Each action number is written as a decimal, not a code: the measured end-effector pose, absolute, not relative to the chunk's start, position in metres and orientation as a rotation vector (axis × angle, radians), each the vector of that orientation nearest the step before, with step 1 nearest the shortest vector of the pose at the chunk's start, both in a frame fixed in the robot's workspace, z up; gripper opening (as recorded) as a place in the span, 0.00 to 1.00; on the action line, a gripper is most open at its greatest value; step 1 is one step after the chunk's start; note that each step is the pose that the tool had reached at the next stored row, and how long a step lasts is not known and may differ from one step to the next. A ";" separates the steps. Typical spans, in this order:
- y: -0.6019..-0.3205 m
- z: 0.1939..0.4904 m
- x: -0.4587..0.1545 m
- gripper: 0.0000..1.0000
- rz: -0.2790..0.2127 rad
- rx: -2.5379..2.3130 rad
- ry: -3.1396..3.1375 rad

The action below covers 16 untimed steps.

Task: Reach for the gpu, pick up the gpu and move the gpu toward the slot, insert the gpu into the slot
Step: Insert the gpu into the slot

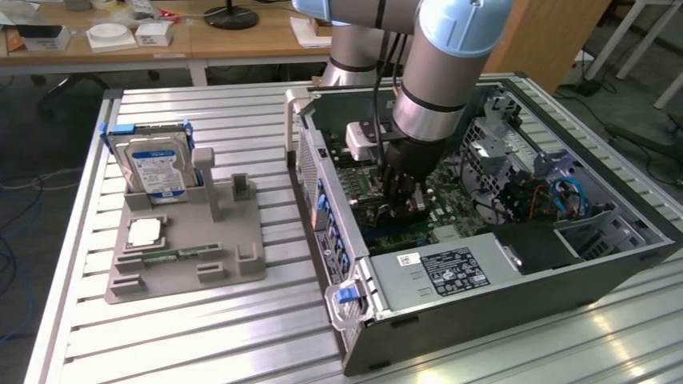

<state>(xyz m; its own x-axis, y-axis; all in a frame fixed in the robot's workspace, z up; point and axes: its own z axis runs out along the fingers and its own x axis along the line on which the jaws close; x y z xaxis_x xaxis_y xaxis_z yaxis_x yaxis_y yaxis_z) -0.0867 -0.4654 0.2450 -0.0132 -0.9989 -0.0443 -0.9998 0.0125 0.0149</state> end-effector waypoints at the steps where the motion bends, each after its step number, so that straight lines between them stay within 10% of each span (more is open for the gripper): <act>1: -0.465 0.245 -0.087 0.27 0.065 -2.192 2.220; 16: -0.466 0.241 -0.087 0.27 0.065 -2.192 2.221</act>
<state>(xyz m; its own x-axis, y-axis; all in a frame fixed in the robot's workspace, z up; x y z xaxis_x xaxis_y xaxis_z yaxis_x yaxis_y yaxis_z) -0.0871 -0.4655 0.2415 -0.0134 -0.9989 -0.0439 -0.9998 0.0128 0.0151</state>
